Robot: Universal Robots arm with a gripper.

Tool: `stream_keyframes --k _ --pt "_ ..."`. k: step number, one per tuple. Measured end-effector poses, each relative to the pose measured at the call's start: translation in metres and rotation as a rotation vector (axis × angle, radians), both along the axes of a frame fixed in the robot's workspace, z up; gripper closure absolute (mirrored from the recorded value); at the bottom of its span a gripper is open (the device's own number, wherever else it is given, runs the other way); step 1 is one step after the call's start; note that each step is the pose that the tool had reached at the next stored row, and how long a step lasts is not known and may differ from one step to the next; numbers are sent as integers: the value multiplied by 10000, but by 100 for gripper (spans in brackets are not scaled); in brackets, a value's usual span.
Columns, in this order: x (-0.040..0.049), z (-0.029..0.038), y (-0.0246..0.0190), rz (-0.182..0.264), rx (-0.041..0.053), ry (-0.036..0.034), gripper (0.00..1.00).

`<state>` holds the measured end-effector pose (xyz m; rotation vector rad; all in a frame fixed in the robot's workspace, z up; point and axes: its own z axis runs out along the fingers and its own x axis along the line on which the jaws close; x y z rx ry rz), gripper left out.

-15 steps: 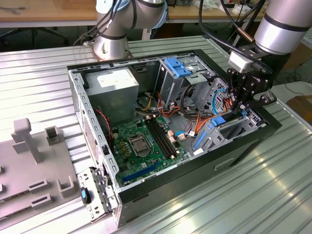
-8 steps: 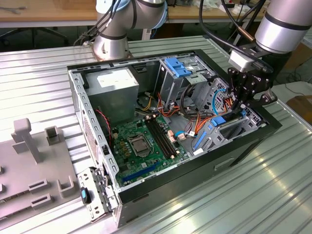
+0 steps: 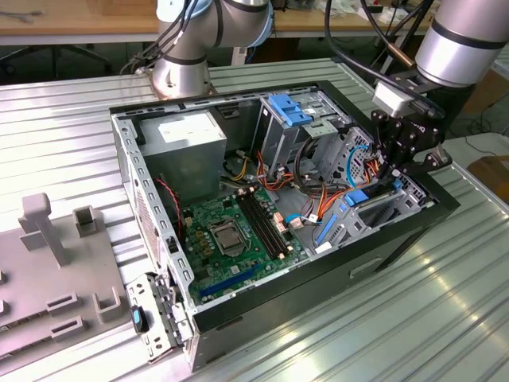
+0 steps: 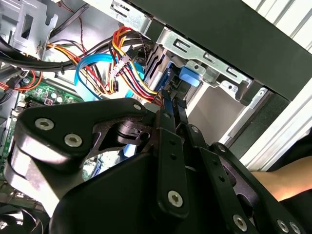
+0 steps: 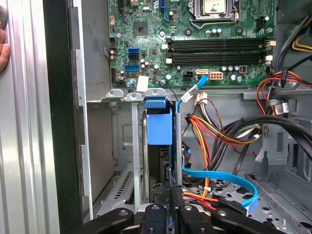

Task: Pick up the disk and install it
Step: 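Insert the first disk wire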

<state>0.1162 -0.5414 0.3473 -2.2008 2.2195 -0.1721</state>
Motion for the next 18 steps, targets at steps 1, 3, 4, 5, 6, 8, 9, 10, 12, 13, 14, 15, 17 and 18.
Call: stream_keyframes --k 1,3,4,5,6,8,9,10,12,13,14,15,17,18 --pt "0 -7 0 0 0 0 84" --pt "0 -13 0 0 -2 0 84" --pt "0 -16 0 0 -2 0 84" --pt "0 -20 0 0 -1 0 84" --pt "0 -24 0 0 0 0 84" --pt "0 -40 0 0 4 1 84" --pt "0 -42 -1 0 6 1 84" --pt "0 -44 0 0 12 1 84" --pt "0 -37 0 -1 16 1 84" --pt "0 -32 0 -1 18 1 84" --pt "0 -27 0 -1 19 0 84" --pt "0 -22 0 -1 15 1 84" --pt "0 -16 0 -1 13 1 84" --pt "0 -12 0 -2 14 1 84"
